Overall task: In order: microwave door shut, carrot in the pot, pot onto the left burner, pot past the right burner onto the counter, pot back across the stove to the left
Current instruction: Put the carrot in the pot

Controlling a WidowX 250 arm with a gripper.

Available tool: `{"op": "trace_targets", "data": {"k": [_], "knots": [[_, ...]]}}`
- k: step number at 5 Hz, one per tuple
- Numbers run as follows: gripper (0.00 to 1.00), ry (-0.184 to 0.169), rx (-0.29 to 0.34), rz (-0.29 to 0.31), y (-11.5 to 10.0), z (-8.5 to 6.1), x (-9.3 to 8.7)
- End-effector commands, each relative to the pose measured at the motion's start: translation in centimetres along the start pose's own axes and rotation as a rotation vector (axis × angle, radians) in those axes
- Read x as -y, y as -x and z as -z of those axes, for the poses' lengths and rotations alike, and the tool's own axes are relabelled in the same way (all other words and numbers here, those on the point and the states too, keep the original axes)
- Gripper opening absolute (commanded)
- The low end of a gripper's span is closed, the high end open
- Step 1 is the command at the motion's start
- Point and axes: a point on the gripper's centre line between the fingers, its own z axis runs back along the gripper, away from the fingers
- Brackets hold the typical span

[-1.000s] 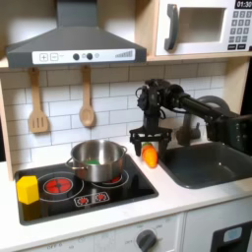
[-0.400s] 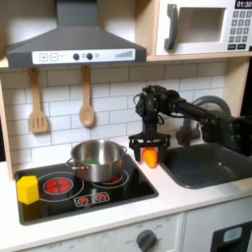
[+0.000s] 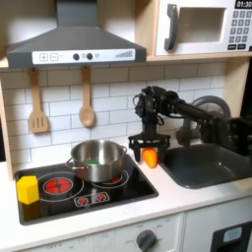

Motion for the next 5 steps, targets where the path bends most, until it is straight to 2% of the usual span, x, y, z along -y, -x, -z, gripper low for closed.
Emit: {"op": "trace_targets", "data": {"k": [1,2,4,5], "knots": [[0.0,0.006,0.009,0.003,0.0,-0.2,0.1],[0.0,0.005,0.008,0.004,-0.2,-0.2,0.1],[0.0,0.012,0.009,0.005,0.6,-1.6,0.3],[0.0,0.01,0.019,0.014,1.0,-2.9,0.4]]}}
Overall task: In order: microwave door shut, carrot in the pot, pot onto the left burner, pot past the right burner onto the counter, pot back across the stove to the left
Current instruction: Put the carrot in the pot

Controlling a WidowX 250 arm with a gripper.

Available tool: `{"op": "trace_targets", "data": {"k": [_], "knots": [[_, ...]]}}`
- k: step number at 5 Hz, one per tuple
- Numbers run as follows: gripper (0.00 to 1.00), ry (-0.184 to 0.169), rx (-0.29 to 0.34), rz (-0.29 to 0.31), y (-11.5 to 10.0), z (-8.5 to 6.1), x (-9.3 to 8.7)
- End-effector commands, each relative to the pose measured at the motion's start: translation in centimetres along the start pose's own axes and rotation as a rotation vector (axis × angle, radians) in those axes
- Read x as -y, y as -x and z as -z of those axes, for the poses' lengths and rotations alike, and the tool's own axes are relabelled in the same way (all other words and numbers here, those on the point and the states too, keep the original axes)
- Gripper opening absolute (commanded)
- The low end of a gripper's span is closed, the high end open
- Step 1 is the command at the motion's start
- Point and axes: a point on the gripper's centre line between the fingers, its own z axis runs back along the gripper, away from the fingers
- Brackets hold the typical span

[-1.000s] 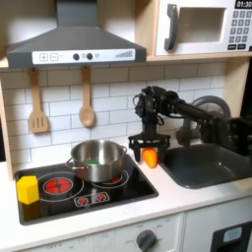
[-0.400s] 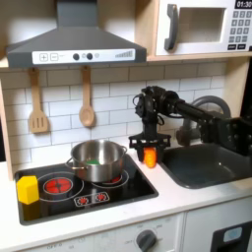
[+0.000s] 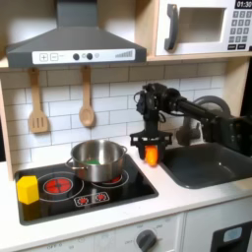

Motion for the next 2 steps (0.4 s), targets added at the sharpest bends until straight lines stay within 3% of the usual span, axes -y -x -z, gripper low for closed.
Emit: {"op": "trace_targets", "data": {"k": [1,2], "knots": [[0.0,-0.03,0.043,-0.003,1.0,-3.3,0.0],[0.0,-0.062,0.067,-0.056,1.9,-4.8,-1.3]]}}
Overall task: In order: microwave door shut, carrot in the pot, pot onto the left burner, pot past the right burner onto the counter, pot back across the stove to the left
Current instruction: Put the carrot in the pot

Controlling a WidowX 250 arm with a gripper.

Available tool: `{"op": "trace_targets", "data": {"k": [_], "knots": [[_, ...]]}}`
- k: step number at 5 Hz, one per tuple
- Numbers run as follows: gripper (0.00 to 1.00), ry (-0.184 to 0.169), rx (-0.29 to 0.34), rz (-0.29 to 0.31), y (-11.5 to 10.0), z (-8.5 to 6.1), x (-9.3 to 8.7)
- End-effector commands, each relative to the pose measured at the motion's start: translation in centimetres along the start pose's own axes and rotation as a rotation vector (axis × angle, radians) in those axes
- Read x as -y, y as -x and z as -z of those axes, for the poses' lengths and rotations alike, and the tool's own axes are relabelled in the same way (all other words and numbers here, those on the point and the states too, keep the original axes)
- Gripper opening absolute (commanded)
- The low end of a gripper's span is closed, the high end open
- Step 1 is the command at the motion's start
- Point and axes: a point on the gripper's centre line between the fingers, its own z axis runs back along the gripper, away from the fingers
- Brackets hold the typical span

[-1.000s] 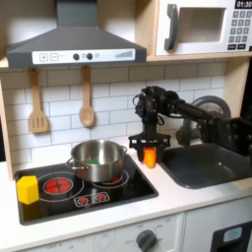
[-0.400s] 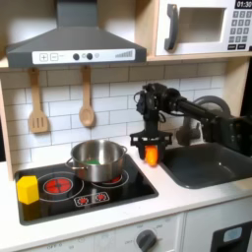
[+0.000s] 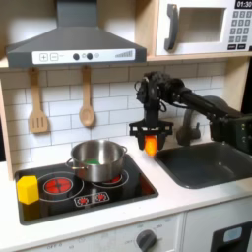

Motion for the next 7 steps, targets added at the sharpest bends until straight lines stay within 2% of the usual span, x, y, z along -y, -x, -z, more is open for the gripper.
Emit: {"op": "trace_targets", "data": {"k": [1,2,4,5,7], "knots": [[0.0,-0.057,0.06,-0.057,1.2,-3.3,-1.6],[0.0,-0.077,0.057,-0.104,1.9,-3.7,-2.9],[0.0,-0.101,0.058,-0.159,1.9,-3.4,-5.1],[0.0,-0.124,0.074,-0.179,1.9,-4.0,-6.0],[0.0,-0.143,0.065,-0.243,2.9,-3.5,-8.3]]}}
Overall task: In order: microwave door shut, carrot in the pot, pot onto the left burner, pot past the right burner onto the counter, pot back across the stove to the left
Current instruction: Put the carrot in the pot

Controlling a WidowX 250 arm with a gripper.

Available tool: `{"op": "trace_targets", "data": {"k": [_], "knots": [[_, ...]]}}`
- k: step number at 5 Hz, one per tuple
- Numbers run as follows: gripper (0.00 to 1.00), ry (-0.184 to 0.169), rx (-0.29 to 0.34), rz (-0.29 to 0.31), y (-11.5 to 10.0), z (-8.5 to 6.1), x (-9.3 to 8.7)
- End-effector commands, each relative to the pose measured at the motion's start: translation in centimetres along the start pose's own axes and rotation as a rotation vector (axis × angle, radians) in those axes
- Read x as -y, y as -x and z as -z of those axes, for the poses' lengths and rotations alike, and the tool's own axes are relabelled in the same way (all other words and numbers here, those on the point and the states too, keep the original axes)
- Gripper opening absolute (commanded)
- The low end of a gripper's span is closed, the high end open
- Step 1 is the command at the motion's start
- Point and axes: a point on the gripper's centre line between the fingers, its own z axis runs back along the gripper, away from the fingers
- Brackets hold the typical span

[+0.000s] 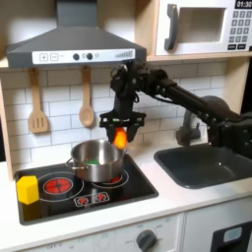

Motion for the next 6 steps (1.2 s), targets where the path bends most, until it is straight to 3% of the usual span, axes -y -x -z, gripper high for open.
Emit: {"op": "trace_targets", "data": {"k": [1,3,4,5,6], "knots": [[0.0,-0.022,0.002,-0.041,0.0,0.7,-1.5],[0.0,-0.028,-0.05,-0.064,-0.5,2.8,-2.1],[0.7,-0.023,-0.062,-0.07,-0.5,3.2,-2.4],[1.0,-0.027,-0.056,-0.069,-0.7,3.0,-2.3],[1.0,-0.028,-0.049,-0.072,-1.0,2.8,-2.4]]}}
